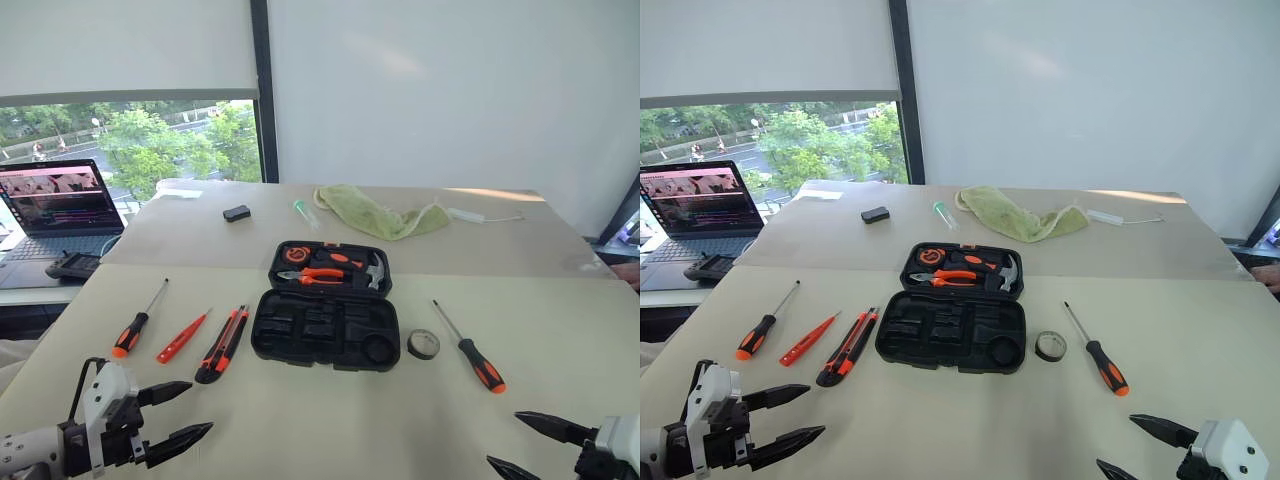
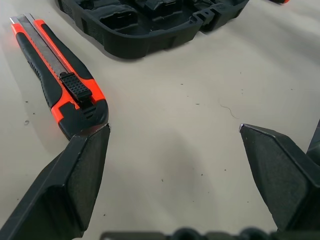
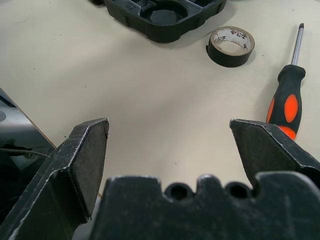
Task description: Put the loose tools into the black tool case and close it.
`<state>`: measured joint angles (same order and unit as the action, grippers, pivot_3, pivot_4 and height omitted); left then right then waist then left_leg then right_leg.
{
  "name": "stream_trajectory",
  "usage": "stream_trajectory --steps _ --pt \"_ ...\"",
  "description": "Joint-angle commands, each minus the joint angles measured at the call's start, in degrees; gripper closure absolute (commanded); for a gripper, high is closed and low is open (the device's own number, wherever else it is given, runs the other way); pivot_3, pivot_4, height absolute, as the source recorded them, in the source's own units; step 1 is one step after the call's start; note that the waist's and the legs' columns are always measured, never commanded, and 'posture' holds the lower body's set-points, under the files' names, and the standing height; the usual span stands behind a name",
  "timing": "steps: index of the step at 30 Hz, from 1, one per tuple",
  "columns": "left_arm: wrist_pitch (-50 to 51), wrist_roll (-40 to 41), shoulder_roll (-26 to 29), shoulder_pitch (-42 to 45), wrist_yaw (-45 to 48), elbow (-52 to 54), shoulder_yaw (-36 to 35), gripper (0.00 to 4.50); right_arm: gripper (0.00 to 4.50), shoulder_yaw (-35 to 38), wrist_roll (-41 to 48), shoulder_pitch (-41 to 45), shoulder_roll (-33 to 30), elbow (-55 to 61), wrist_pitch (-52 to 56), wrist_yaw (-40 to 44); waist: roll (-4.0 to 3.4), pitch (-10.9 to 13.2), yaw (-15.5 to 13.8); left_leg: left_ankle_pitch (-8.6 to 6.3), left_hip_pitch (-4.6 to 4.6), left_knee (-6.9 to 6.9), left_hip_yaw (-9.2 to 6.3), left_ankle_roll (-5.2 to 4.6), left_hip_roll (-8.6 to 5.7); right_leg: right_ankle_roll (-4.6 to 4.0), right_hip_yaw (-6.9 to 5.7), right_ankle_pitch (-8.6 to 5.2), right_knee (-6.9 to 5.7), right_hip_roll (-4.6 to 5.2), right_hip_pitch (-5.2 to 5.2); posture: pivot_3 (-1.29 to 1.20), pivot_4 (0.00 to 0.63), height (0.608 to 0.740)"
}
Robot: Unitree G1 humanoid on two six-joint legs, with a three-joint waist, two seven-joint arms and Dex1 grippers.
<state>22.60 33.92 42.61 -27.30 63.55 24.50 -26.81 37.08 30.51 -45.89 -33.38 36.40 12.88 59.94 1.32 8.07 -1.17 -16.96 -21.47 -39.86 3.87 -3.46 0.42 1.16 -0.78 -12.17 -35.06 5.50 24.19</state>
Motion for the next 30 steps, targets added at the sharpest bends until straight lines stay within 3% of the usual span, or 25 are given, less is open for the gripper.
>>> stream_trajectory --steps 1,5,10,15,19,25,28,30 --pt "0.00 1.49 -0.33 1.46 -0.86 1.28 0.25 0.04 0.00 0.70 0.33 1.35 -0.62 0.54 -1.59 -0.42 0.00 0.00 0.00 0.00 0.00 0.00 0.00 0.00 0.00 0.00 0.00 0.00 0.00 0.00 0.00 0.00 0.150 0.740" --pt "5.40 4.73 -1.47 5.04 -7.09 3.00 0.40 0.04 0.00 -2.13 1.94 5.62 -0.78 4.42 -0.42 -3.37 0.00 0.00 0.00 0.00 0.06 -0.01 0.00 0.00 0.02 0.00 0.00 0.00 0.00 0.00 0.01 0.00 0.150 0.740" --pt "16.51 7.31 -4.34 16.72 -27.48 0.44 -3.74 0.04 0.00 -8.57 11.32 17.09 -4.65 11.59 3.84 -5.80 0.04 0.06 0.07 0.04 0.12 0.00 -0.01 0.05 0.05 0.26 0.02 0.20 -0.09 -0.10 -0.09 0.00 0.150 0.740" --pt "32.15 5.63 5.22 27.11 -35.57 -9.88 -5.11 0.04 0.00 -13.15 19.61 28.77 -11.18 13.68 8.86 -7.68 0.27 0.07 0.45 0.10 0.12 0.05 -0.04 0.26 0.06 0.21 -0.03 0.34 -0.15 -0.42 -0.06 0.00 0.150 0.740" --pt "35.90 0.04 16.69 34.65 -31.46 -22.11 3.54 0.04 0.00 -15.09 22.34 33.98 -13.70 13.78 10.31 -8.46 0.42 0.16 0.37 0.09 0.06 0.11 -0.03 0.32 0.05 0.18 -0.13 0.32 -0.15 -0.51 0.00 0.00 0.150 0.740" --pt "36.95 -7.95 18.44 51.56 -27.93 -39.42 18.39 0.04 0.00 -15.47 21.60 34.92 -13.65 14.40 10.30 -10.29 0.50 0.20 -0.39 0.03 -0.01 0.07 -0.04 0.25 -0.20 0.29 -0.20 0.29 -0.12 -0.33 0.00 0.00 0.150 0.740" --pt "37.18 -9.91 18.30 55.19 -24.20 -43.75 23.43 0.77 0.00 -14.88 20.93 33.06 -13.43 15.68 10.08 -11.07 0.64 0.24 -0.20 0.03 -0.21 0.03 -0.04 0.26 -0.22 0.35 -0.17 0.34 -0.11 -0.32 0.10 0.00 0.150 0.740" --pt "36.89 -10.94 18.16 56.37 -22.20 -45.14 25.45 1.56 0.00 -14.15 20.79 31.61 -13.27 16.53 9.88 -11.59 0.63 0.24 -0.08 0.08 -0.30 0.02 -0.04 0.33 -0.22 0.36 -0.18 0.34 -0.11 -0.33 0.16 0.00 0.150 0.740"
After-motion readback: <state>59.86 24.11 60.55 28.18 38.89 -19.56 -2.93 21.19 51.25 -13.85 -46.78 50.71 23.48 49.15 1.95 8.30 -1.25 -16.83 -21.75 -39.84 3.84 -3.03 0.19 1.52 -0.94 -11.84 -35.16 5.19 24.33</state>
